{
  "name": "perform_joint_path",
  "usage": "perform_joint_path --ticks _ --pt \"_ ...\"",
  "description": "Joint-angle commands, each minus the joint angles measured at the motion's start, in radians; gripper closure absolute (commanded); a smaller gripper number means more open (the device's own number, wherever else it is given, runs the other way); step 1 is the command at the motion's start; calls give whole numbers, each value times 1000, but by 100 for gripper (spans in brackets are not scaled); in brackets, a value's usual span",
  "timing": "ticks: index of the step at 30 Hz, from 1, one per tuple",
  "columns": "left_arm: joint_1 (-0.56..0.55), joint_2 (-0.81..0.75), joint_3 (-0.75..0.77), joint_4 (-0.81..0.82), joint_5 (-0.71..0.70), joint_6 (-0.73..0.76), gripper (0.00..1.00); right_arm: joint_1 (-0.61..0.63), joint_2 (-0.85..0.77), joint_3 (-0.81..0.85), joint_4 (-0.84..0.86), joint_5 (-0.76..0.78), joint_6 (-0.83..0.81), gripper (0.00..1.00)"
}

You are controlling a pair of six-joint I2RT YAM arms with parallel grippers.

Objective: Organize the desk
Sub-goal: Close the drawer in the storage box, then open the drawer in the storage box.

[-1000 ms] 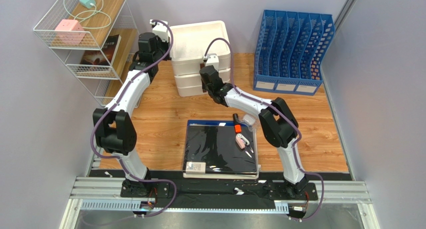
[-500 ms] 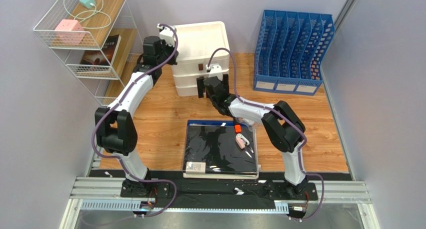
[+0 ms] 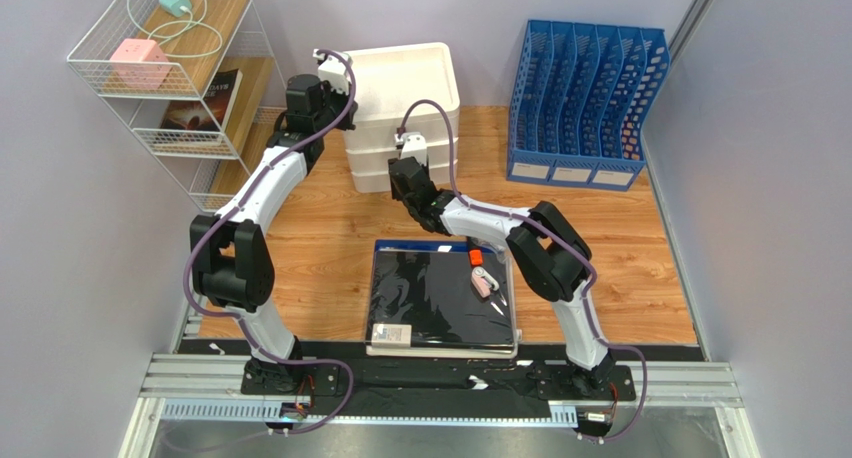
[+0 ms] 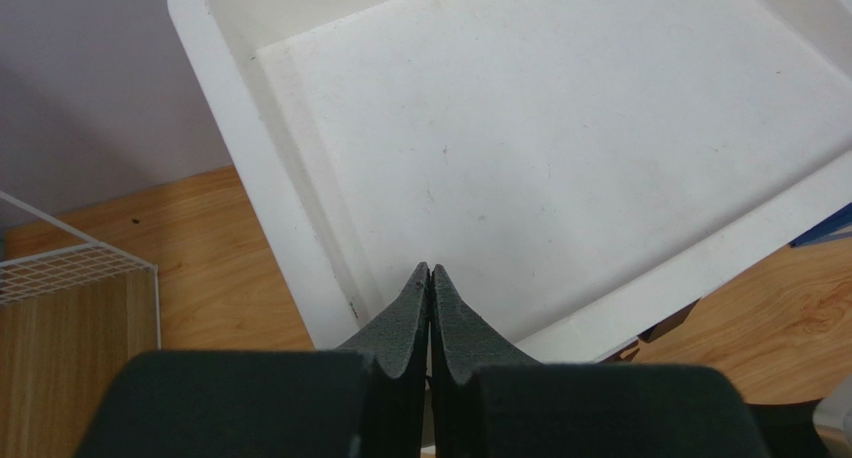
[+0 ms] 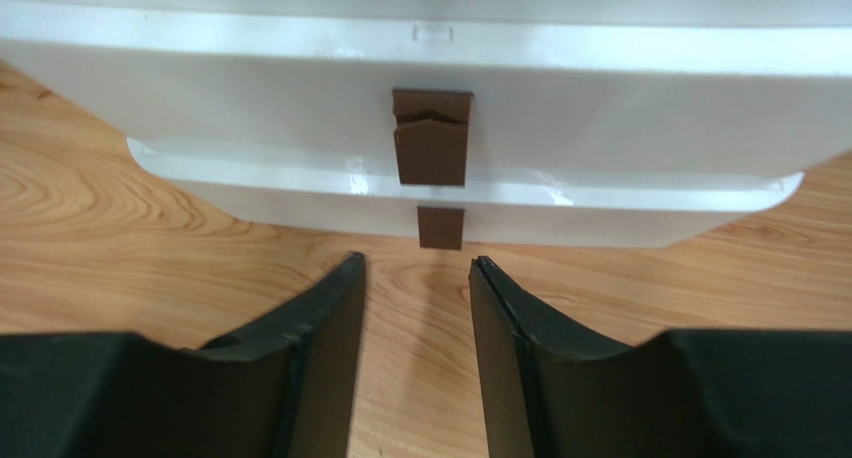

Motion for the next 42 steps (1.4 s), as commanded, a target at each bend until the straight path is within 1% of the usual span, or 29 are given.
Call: perform_joint_path --ticks 1,3,6,8,22,30,33,34,36,37,39,40,41,42 --pt "6 -5 -67 -116 -4 -15 96 -2 75 138 -77 37 27 55" --pt "6 -3 -71 -114 2 -16 96 -8 92 173 -85 31 42 53" --pt "6 -6 -71 -114 6 -18 96 -22 109 189 -86 13 61 52" --pt "6 -8 -73 -114 5 -16 96 -30 124 196 -126 8 72 50" --pt "6 -9 -81 -100 3 -19 96 -61 175 242 -165 -35 96 52" --pt "6 -9 -85 -99 2 -15 96 -68 246 381 -244 -76 99 53" --pt "6 -6 -87 -94 3 -15 96 -74 260 414 -281 -87 113 59" --pt "6 -6 -88 -94 5 -15 96 -77 261 416 -295 -94 118 67" --pt "6 -6 -88 -96 10 -15 96 -84 256 407 -301 -105 128 75" --pt "6 -6 -88 -96 10 -13 96 -84 252 399 -304 -104 130 82" --pt "6 -9 -91 -96 11 -13 96 -84 235 381 -301 -111 134 89" --pt "6 -9 -93 -96 13 -15 96 -84 229 356 -300 -111 139 95" --pt "6 -11 -94 -96 14 -16 96 -84 209 342 -297 -113 144 99" --pt "6 -12 -94 -96 14 -18 96 -84 197 324 -280 -116 153 100"
